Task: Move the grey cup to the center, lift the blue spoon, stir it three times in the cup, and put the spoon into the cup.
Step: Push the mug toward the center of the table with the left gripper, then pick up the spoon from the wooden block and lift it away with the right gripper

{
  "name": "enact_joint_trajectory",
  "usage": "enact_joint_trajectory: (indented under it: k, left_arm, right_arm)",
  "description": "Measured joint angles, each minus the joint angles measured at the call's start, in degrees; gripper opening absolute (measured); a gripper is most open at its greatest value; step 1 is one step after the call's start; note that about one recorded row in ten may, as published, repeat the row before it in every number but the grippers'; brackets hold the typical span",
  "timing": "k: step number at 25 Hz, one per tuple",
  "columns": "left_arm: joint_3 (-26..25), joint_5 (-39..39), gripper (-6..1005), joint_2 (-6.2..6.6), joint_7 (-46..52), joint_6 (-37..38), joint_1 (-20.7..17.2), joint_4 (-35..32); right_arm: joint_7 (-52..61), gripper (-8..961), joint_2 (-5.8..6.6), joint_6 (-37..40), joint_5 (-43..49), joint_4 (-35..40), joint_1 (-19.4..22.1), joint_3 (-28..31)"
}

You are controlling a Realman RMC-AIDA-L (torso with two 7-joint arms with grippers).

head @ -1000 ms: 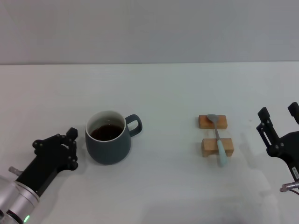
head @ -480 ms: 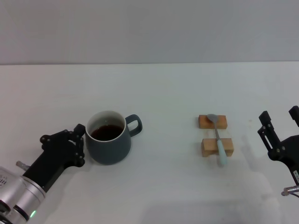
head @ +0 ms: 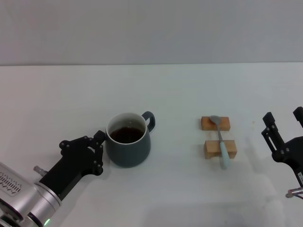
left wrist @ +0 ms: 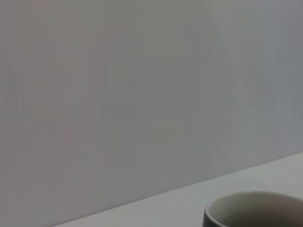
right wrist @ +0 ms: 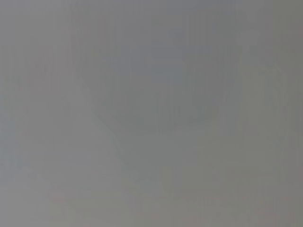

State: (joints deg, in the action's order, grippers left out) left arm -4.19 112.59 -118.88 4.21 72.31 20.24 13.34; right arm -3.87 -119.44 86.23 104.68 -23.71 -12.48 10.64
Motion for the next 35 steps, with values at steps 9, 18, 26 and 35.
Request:
enact_joint_trajectory:
  k: [9, 18, 26, 35]
  left_arm:
    - [-3.9, -0.4, 4, 0.19, -1.2, -2.1, -0.2, -0.7]
    - [-3.8, 1.4, 5, 0.06, -1.2, -2.6, 0.2, 1.1]
    - [-4.0, 4.3, 5, -0.03, -1.2, -2.7, 0.0, 2.3]
    - [-14.9, 3.7, 6, 0.42, -1.0, -1.3, -5.3, 1.8]
  right_arm:
    - [0.0, 719, 0.0, 0.0, 0.0, 0.2, 0.0, 0.0]
    - [0.0, 719, 0.0, 0.0, 0.0, 0.2, 0.2, 0.0]
    - [0.0, 718, -0.07, -0.1, 0.0, 0.1, 0.2, 0.0]
    - [0.0, 718, -0.1, -0.3, 0.0, 0.0, 0.3, -1.2]
